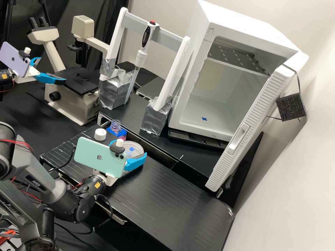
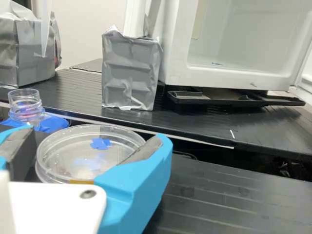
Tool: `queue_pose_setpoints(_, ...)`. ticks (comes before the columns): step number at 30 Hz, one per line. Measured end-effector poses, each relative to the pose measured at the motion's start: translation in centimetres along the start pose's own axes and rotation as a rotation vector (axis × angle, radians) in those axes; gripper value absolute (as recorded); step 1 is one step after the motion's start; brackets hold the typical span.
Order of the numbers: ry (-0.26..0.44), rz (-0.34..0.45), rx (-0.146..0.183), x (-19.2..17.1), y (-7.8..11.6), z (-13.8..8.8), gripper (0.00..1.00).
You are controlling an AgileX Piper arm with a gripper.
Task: Close the lid
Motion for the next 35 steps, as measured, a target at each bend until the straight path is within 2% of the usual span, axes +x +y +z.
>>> queue_pose_setpoints(8,-0.006,0.076,0.028,-1.4,1.2,-1.0,1.00)
queue_pose_setpoints(10,0.005,0.100,0.004,-1.7,1.4,-1.6,1.00)
queue_pose_setpoints(12,0.025,0.119,-0.035,-2.0,1.6,-2.2,1.00)
queue_pose_setpoints(16,0.090,0.103,-0.074,-2.0,1.3,-3.4,1.00)
queue_pose_setpoints(18,0.114,0.081,-0.085,-2.0,1.0,-3.7,1.00)
queue_pose_setpoints(22,0.130,0.066,-0.087,-1.9,0.9,-3.9,1.00)
queue_pose_setpoints(25,0.136,0.067,-0.092,-2.0,0.8,-4.0,1.00)
queue_pose_setpoints(28,0.152,0.099,-0.105,-2.2,1.0,-4.5,1.00)
queue_pose_setpoints(31,0.185,0.152,-0.089,-2.3,1.4,-5.1,1.00)
queue_pose_setpoints(35,0.235,0.186,-0.035,-2.2,1.6,-5.7,1.00)
